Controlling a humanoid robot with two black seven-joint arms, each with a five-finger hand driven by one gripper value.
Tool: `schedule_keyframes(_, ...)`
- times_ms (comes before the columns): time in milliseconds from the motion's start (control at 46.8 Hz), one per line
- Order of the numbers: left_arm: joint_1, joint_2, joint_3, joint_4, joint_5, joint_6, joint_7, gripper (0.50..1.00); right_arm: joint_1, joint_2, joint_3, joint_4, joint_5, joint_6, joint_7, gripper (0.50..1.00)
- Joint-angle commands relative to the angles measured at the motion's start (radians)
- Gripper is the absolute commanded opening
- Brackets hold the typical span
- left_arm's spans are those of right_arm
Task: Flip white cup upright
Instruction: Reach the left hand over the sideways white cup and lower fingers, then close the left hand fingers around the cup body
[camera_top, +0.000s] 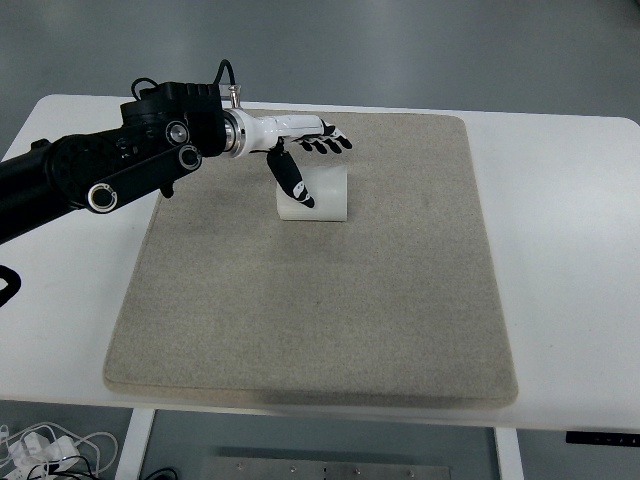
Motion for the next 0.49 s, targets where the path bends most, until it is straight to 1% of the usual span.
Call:
schedule_keyframes(0, 0.001, -0.022, 0.001, 0.021, 0.008, -0.007, -0.001, 0.962, 0.0, 0.0, 0.0, 0.0, 0.0, 0.0, 0.0, 0.952)
schedule_keyframes(470, 0.001, -0.094, 0.045, 0.094, 0.014, -0.008, -0.005, 0.96, 0.0, 0.0, 0.0, 0.0, 0.0, 0.0, 0.0, 0.952)
